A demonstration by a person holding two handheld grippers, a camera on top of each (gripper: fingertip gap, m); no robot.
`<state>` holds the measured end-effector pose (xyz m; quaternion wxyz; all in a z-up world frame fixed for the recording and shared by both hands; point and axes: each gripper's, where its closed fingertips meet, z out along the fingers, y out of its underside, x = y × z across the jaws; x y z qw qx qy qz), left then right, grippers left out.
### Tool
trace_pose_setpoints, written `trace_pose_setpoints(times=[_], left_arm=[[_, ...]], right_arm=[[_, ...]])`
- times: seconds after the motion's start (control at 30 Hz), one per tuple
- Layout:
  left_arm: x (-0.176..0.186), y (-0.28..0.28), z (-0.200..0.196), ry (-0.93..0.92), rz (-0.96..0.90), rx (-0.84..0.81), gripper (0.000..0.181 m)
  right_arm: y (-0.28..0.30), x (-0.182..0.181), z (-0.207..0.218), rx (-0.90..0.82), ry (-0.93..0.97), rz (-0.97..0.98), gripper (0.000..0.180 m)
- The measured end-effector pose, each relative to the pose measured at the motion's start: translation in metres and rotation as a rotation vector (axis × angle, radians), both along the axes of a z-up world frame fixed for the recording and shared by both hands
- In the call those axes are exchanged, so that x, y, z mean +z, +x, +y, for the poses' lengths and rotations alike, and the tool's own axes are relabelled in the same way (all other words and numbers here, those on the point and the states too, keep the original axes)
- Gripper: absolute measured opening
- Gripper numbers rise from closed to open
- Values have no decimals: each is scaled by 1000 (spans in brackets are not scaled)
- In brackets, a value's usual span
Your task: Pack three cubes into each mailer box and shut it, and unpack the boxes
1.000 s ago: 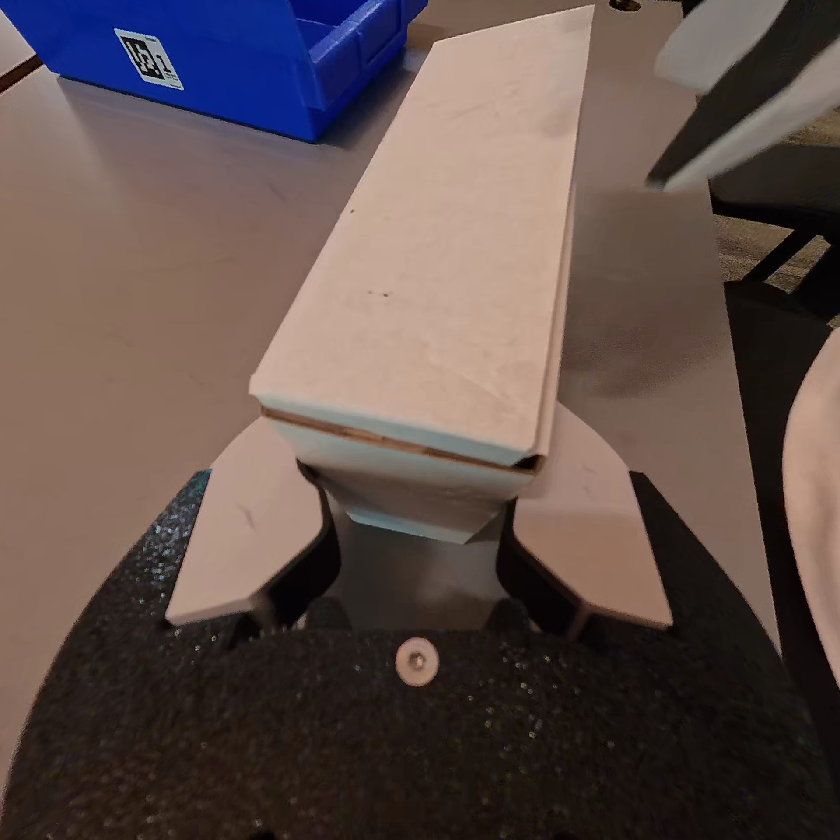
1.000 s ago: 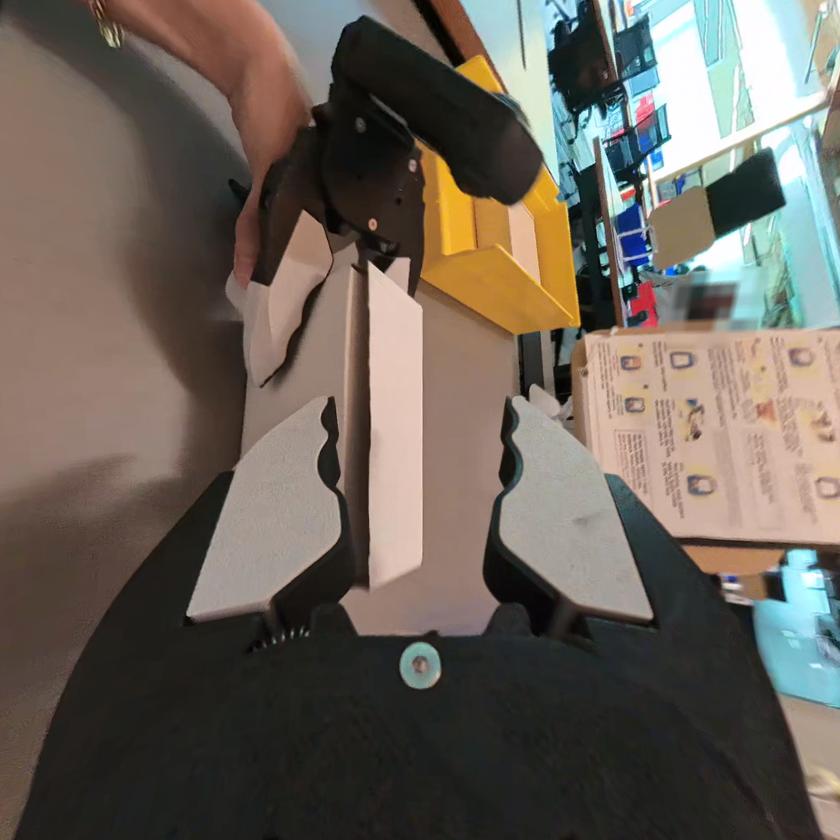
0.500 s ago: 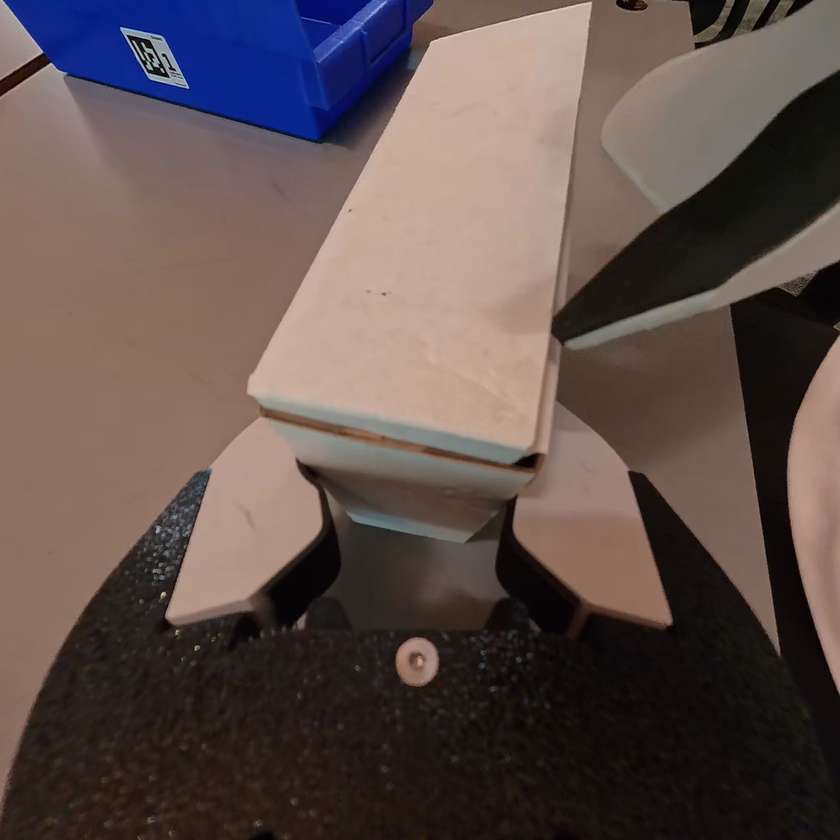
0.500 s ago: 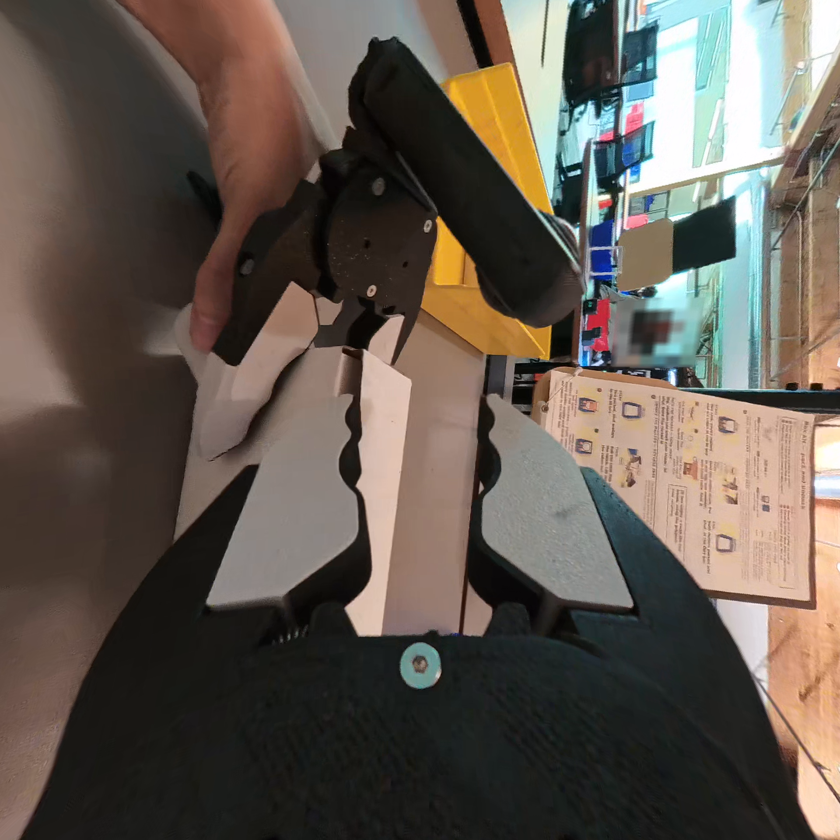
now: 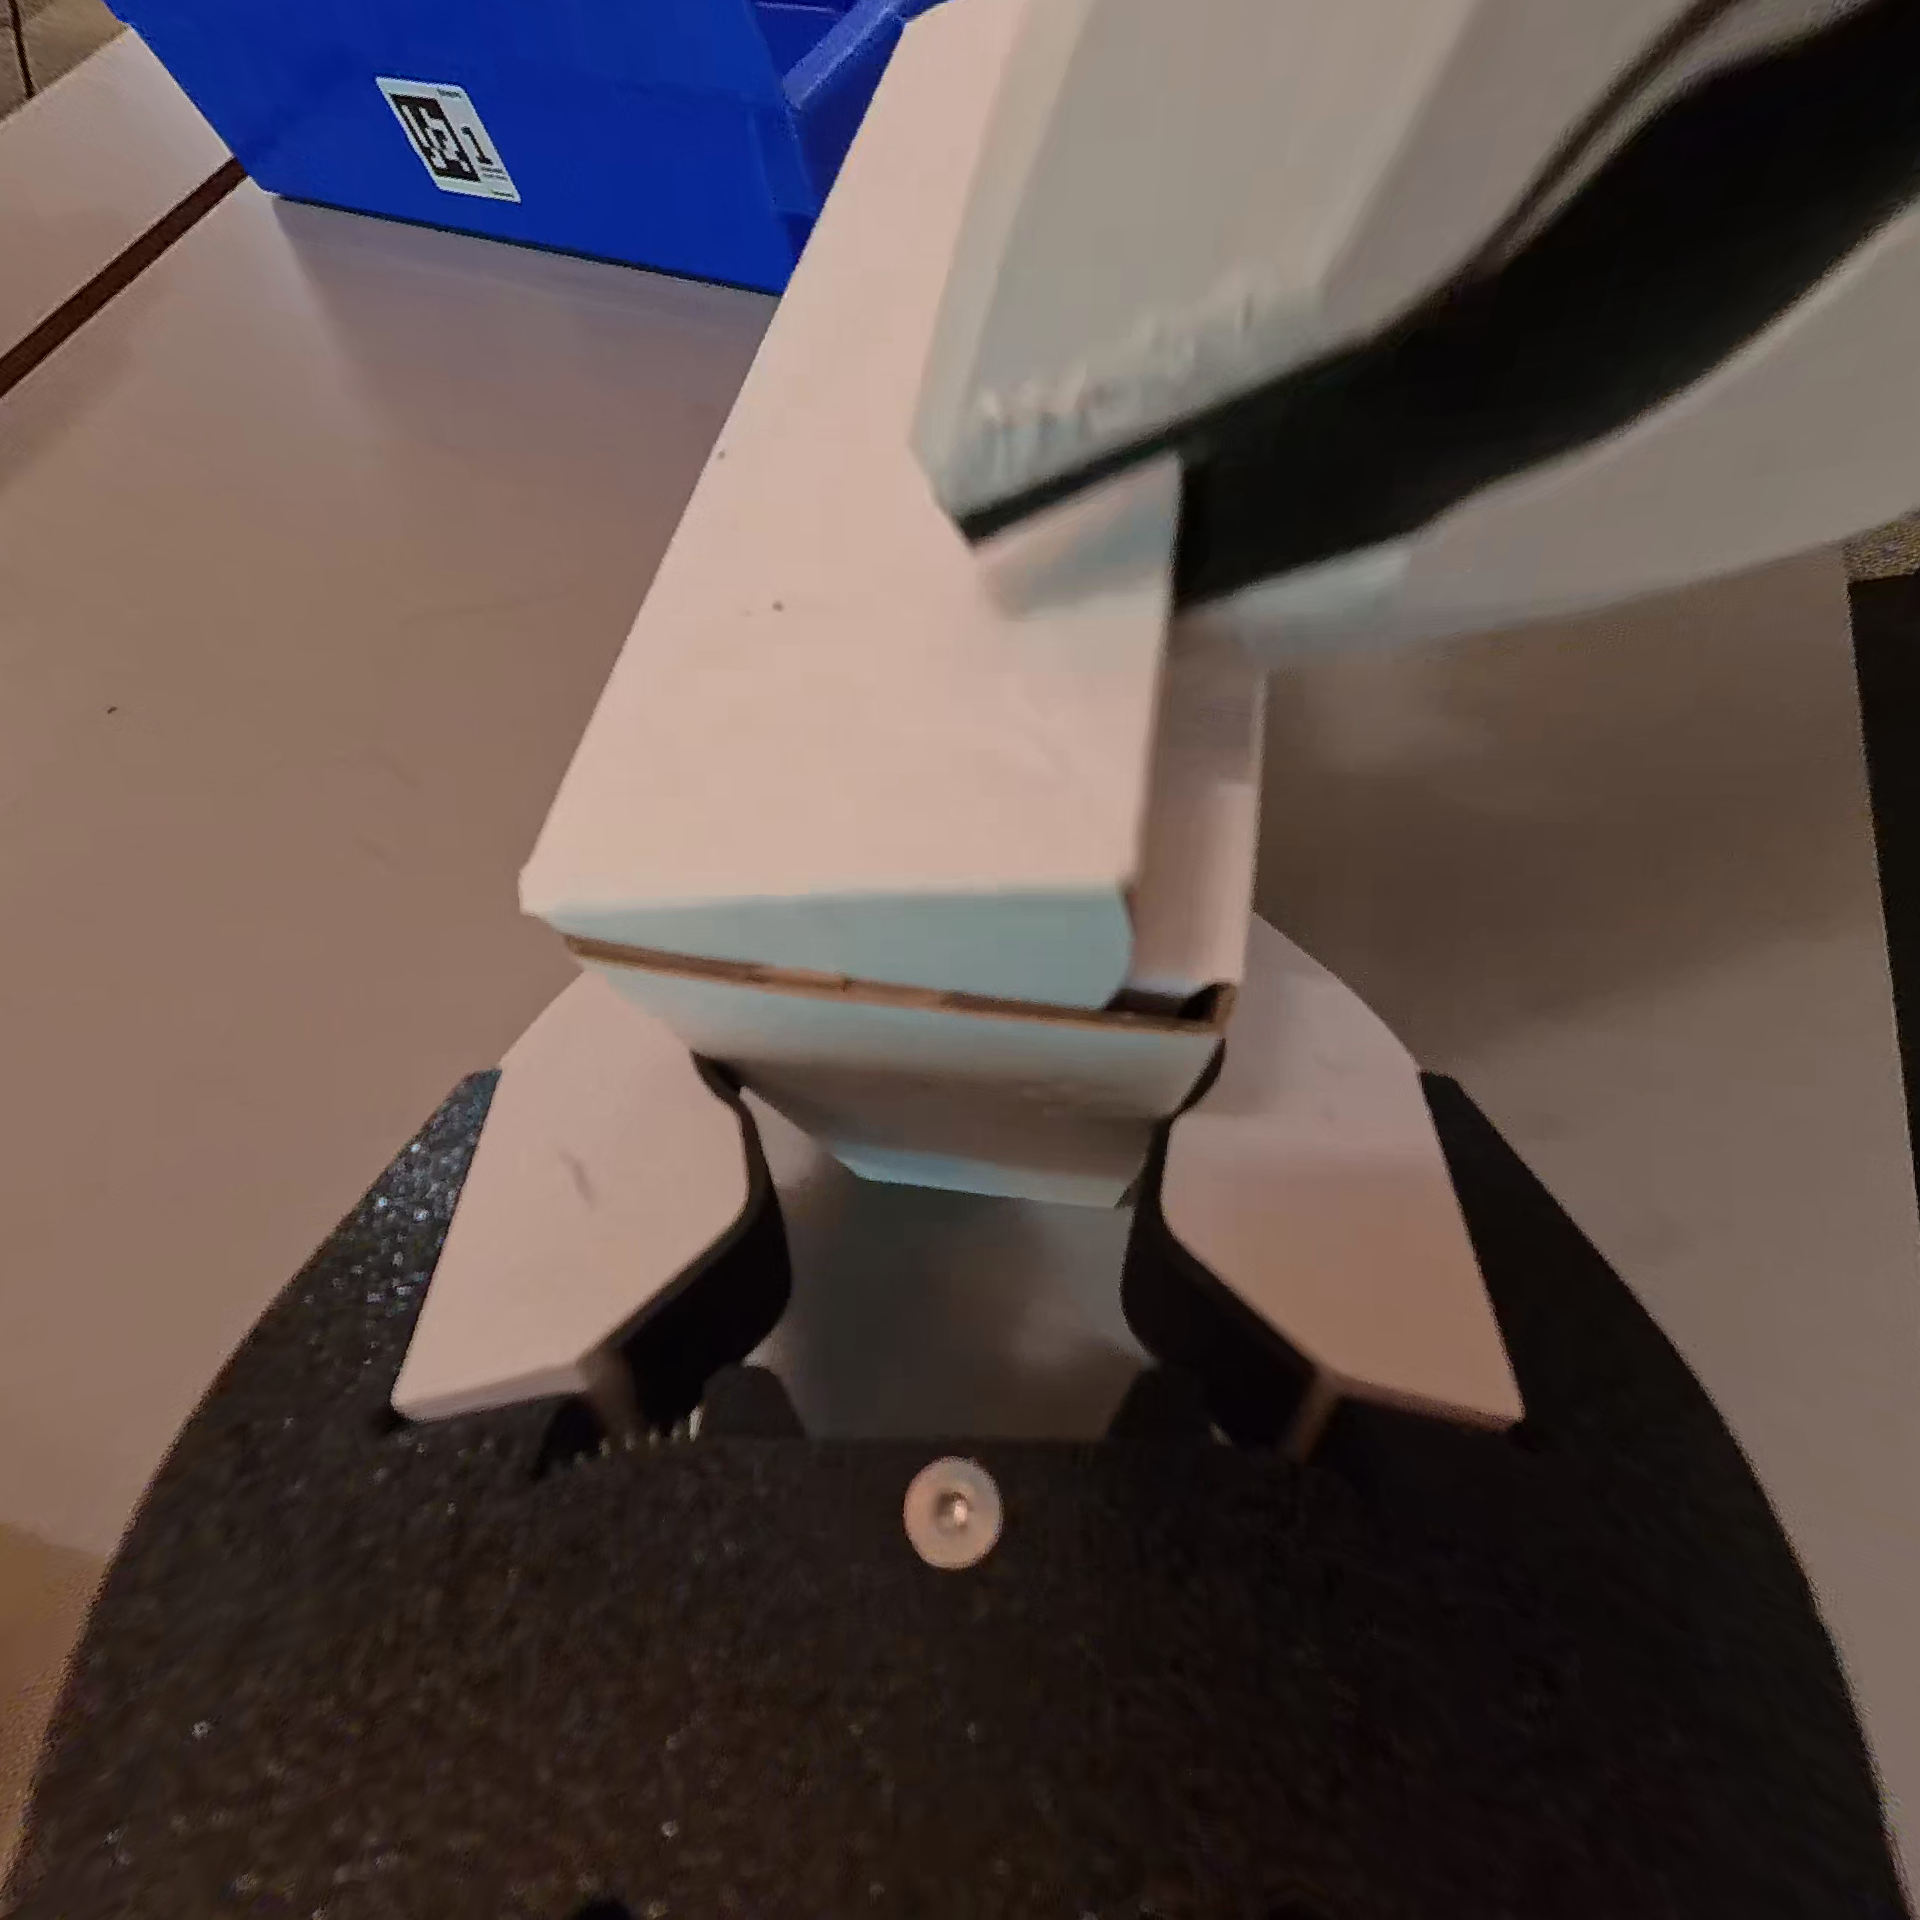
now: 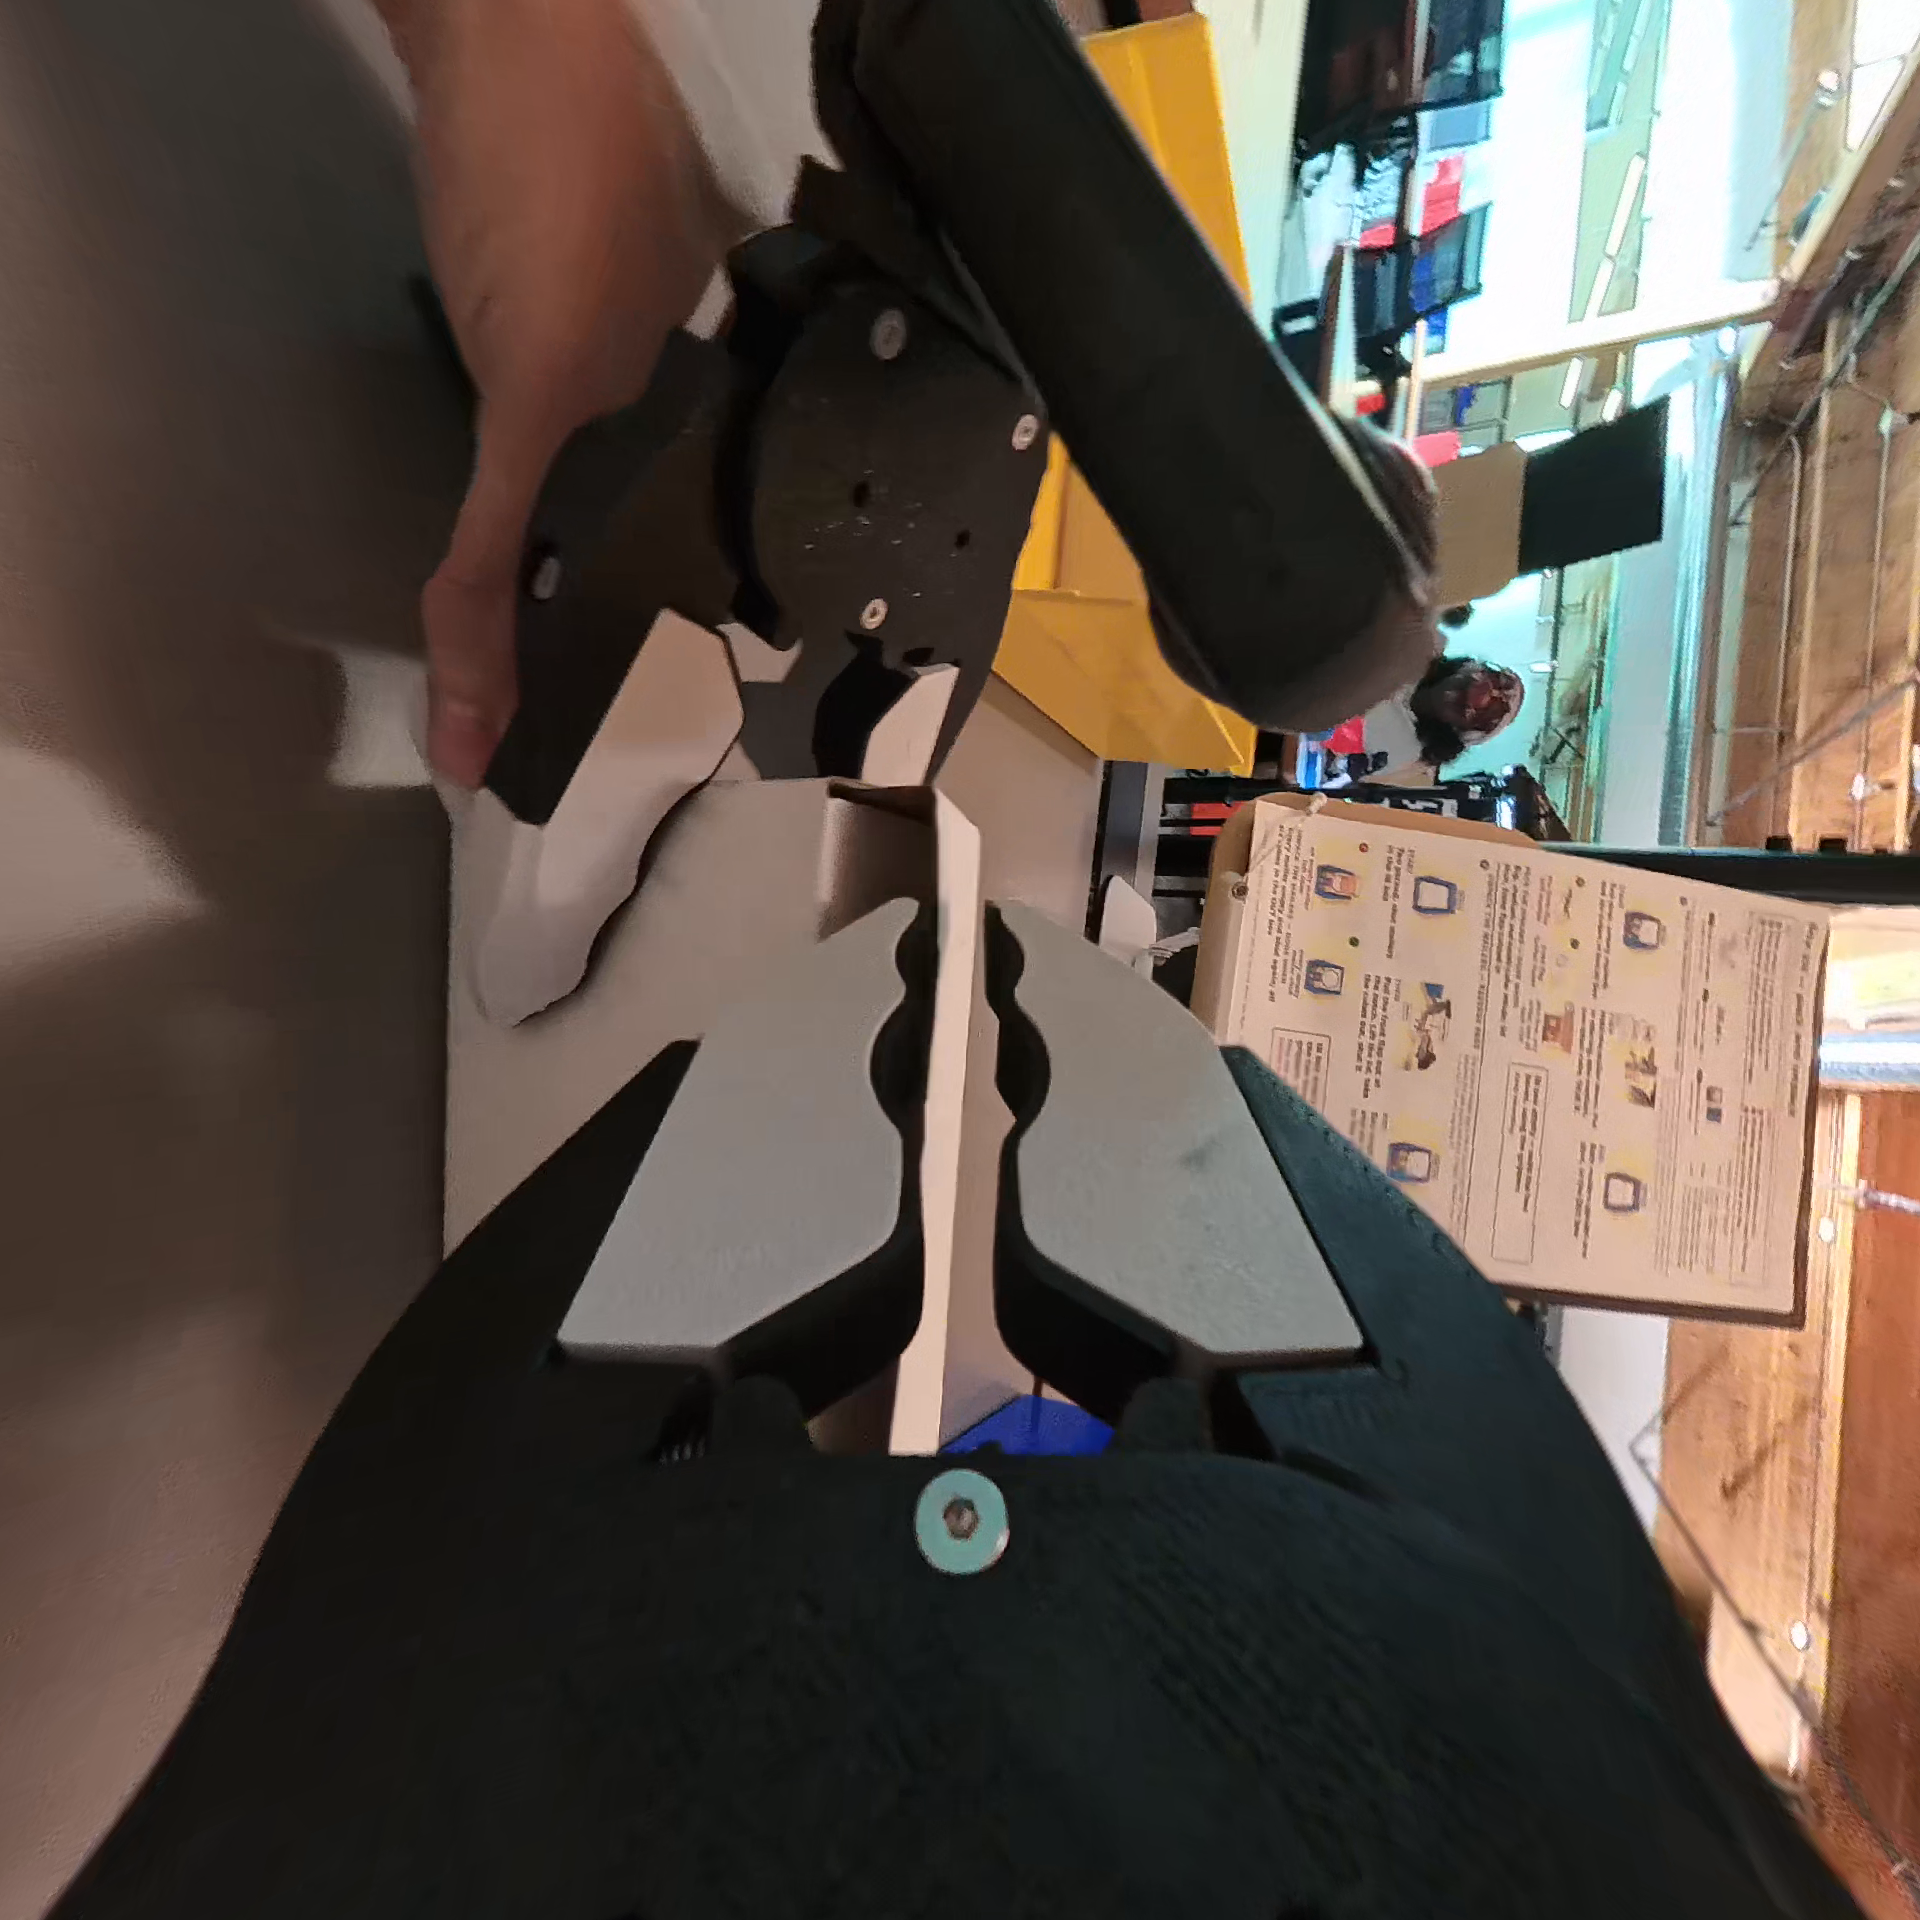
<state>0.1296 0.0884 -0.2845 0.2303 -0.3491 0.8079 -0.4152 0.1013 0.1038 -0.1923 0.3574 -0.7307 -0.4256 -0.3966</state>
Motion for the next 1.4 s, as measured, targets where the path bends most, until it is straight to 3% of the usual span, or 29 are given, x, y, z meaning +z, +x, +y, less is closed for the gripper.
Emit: trace_pose_setpoints(times=[0.03, 0.13, 0.2, 0.3, 0.43, 0.5, 0.57, 0.67, 0.73, 0.83, 0.97, 1.17, 1.3, 1.4], left_arm=[[0, 0, 0, -1, 1, 0, 80], [0, 1, 0, -7, 5, 1, 80], [0, 0, -2, 15, -15, -12, 80], [0, 1, -1, 7, -6, -7, 80], [0, 1, -2, 6, -3, -9, 80], [0, 1, -2, 5, -3, -14, 80], [0, 0, -3, 13, -13, -28, 80], [3, 0, -4, 50, -70, -54, 80], [4, 2, 0, 65, -89, -30, 80], [15, 6, 20, 111, -201, 52, 79], [57, -4, 48, -2, -263, 139, 77], [91, -27, 82, 425, -369, 216, 39], [105, -38, 51, 522, -409, 96, 14], [96, -35, 47, 779, -401, 83, 1]], right_arm=[[2, 4, 1, -15, 30, 16, 7], [8, 11, 4, -63, 62, 99, 9], [25, 38, 8, -131, 227, 41, 0], [28, 39, 2, -97, 129, 45, 1], [36, 38, -19, -126, 29, 161, 42], [46, 28, -32, -171, -57, 234, 50], [60, 24, -39, -206, -85, 250, 48], [67, 16, -43, -194, -151, 269, 19], [61, 13, -44, -172, -197, 295, 10], [55, 18, -40, -185, -176, 322, 5], [54, 23, -33, -208, -77, 325, 2], [63, 25, -26, -275, -41, 357, 1], [59, 22, -20, -279, -96, 362, 2], [67, 19, -25, -334, -150, 316, 2]])
